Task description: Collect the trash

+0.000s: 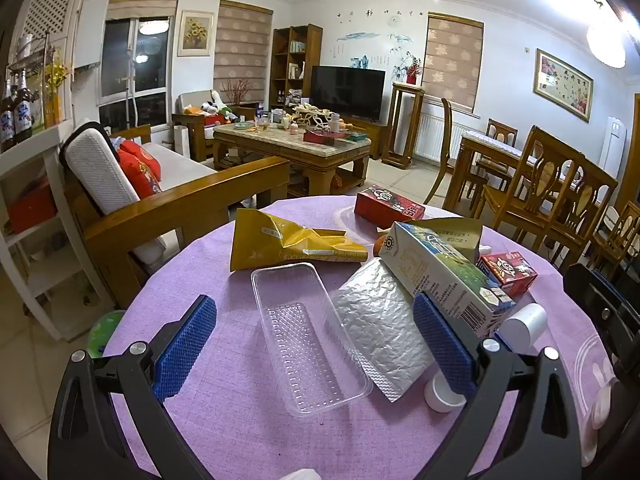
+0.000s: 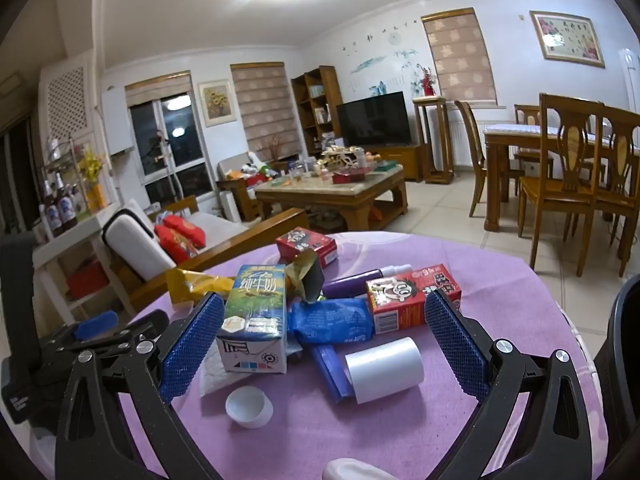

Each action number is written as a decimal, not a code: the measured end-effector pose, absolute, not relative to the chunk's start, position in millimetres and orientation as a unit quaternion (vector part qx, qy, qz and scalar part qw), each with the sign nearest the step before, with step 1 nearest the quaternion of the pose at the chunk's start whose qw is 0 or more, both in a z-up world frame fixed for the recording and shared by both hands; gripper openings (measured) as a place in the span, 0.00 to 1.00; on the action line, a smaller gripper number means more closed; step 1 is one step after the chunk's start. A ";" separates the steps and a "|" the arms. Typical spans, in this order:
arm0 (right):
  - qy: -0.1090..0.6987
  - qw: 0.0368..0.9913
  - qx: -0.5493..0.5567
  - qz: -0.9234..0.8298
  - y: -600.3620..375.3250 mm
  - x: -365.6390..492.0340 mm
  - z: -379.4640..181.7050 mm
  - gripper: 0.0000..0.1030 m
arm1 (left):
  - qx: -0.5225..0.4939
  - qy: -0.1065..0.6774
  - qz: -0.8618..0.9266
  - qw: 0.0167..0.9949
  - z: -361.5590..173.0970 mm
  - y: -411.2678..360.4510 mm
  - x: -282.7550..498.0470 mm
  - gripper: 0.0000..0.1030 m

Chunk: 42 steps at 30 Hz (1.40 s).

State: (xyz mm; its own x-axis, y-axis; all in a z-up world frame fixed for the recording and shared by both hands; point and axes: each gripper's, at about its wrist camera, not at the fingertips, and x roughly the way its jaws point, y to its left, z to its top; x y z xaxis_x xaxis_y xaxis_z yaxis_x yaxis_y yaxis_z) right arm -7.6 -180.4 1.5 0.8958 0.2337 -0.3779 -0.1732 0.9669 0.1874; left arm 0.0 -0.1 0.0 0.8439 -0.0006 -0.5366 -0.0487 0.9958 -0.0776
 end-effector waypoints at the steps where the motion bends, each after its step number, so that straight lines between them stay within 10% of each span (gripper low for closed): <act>1: 0.203 0.971 0.075 0.105 -181.0 -6.4 1.2 0.96 | -0.046 0.279 0.012 0.959 0.0 0.1 0.0 0.95; 42: 0.206 0.970 0.078 0.105 -183.3 -9.4 1.7 0.96 | -0.044 0.281 0.013 0.959 -0.1 0.0 0.1 0.95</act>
State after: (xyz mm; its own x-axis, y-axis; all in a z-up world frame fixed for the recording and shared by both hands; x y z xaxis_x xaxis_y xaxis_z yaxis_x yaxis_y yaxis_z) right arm -9.4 -183.3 1.7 0.8930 0.2356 -0.3834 -0.1716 0.9659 0.1938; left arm 0.1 0.0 -0.1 0.8423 0.0000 -0.5391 -0.0499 0.9957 -0.0779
